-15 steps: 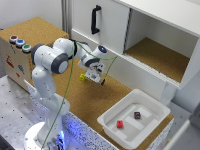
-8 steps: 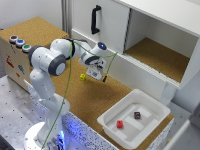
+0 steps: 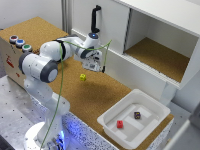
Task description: Go towards the yellow block and lift it
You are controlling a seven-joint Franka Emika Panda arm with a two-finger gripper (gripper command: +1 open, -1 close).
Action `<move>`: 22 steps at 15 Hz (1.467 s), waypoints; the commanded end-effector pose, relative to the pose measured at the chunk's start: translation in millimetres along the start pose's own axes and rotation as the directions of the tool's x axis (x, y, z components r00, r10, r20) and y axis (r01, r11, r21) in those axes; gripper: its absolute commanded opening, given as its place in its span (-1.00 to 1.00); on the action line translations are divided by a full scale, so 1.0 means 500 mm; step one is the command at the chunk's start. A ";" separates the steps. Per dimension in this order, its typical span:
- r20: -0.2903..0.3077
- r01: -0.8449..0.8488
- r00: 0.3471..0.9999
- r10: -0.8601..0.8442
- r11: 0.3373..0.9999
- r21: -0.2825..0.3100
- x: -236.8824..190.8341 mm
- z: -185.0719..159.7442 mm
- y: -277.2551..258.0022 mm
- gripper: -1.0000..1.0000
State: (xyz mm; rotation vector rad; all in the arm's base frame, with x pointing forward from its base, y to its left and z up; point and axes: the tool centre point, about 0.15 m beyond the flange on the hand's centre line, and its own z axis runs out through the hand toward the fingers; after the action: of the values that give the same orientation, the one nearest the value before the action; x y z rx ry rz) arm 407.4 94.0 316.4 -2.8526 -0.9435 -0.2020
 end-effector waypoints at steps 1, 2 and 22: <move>-0.009 0.131 0.991 -0.133 0.986 -0.102 0.008 0.022 -0.017 1.00; 0.001 0.159 0.987 -0.160 0.982 -0.106 0.004 0.033 -0.029 1.00; 0.041 -0.052 0.997 0.058 0.992 -0.118 0.037 0.161 0.014 1.00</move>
State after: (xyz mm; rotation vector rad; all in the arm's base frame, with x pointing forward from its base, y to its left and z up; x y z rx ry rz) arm 389.5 117.4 255.9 -2.9169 -0.9311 -0.2404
